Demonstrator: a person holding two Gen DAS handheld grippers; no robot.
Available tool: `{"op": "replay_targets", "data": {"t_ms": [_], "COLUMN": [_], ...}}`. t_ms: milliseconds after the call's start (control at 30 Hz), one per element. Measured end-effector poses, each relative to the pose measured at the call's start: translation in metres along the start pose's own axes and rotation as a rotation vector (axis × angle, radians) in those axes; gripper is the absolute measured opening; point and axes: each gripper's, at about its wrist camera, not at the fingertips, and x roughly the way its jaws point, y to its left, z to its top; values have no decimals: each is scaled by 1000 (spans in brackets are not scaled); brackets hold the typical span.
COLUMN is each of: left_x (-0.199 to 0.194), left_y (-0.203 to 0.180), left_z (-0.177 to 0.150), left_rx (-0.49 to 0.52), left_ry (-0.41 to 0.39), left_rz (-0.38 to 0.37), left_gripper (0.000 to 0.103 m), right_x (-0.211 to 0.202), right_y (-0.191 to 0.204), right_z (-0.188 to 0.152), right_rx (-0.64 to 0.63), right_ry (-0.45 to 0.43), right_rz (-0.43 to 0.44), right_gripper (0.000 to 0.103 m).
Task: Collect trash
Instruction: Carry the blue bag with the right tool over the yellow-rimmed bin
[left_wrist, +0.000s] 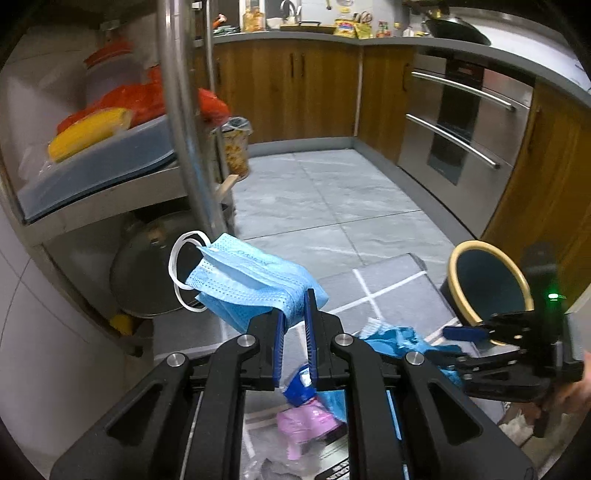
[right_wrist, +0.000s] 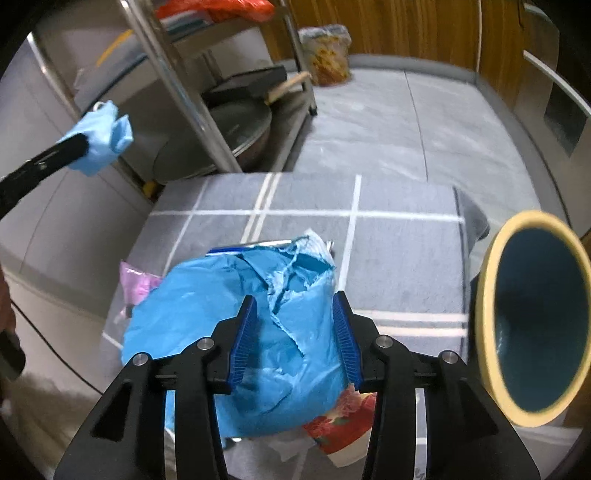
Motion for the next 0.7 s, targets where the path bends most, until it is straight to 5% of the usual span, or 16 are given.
{"op": "replay_targets", "data": {"t_ms": [100, 133, 167, 700], "left_x": [7, 10, 11, -4], "left_y": [-6, -12, -13, -44], "left_z": [3, 5, 4, 13], "left_rx": [-4, 2, 6, 43], "left_ry": [0, -1, -5, -82], "left_rz": [-40, -56, -68, -121], "left_gripper": [10, 10, 10, 10], "right_x": [11, 14, 15, -106], "right_y": [2, 4, 7, -11], "right_z": [-2, -4, -6, 24], "right_rx": [-7, -28, -50, 21], "right_ry": [34, 43, 48, -289], "right_rz": [21, 9, -4, 96], "right_gripper": [27, 8, 1, 1]}}
